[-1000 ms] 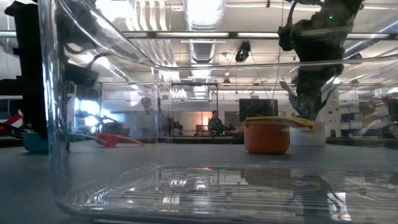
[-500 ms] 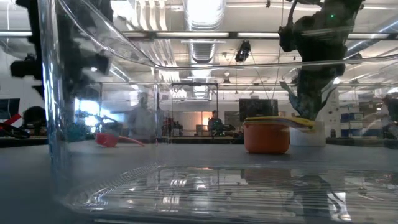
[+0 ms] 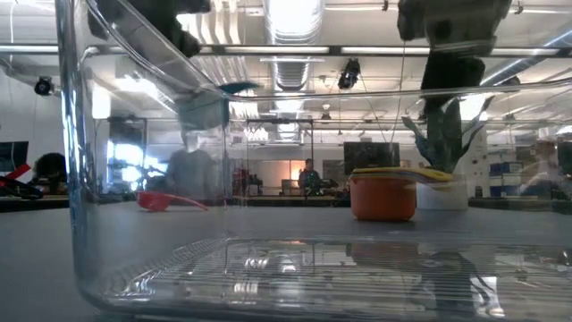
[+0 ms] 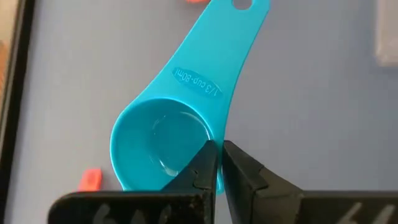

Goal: Nest measuring cups in basket
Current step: Stack the light blue measuring cup on top of the yellow measuring cup

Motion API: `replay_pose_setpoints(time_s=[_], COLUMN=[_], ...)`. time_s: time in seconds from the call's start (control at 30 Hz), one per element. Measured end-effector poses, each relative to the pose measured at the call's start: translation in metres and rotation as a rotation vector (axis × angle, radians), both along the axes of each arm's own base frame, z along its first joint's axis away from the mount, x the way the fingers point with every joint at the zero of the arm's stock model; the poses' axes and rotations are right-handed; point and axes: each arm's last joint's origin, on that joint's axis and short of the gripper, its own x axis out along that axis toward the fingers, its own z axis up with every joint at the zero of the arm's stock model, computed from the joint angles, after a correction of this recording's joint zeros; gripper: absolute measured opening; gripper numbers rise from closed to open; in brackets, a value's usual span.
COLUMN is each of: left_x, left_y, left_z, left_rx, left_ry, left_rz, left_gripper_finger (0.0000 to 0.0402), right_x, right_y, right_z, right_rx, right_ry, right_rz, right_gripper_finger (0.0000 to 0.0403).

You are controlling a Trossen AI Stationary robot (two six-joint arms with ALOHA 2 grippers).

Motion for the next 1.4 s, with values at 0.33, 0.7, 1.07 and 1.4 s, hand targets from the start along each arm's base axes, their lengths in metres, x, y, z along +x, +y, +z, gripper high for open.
replay_pose_setpoints(time_s=[0.33,0.7,1.07,1.4], left_x=[0.015,0.047,0.093,0.097], left_y=[0.002,0.021,0.025,0.025], left_z=[0.0,-0.008,-0.009,-0.011], left_rx=[0.044,0.017,0.041,0.038], left_ry=[-0.075,-0.091,-0.065,-0.082], left_rz=[-0.075,0.075,0.096,0.096], left_gripper_finger=[0.0,0.0,0.0,0.0], right_x=[0.008,0.037,0.061,0.069], right_y=[0.008,0.01,0.014,0.013], right_z=[0.019,0.02,-0.001,-0.014], right_rx=[-0.035,-0.311,-0.438,-0.477], right_ry=[-0.2,-0.362,-0.334,-0.285], right_rz=[0.063,0.169,0.21,0.199], right_gripper_finger=[0.0226,0.0226,0.0226,0.026])
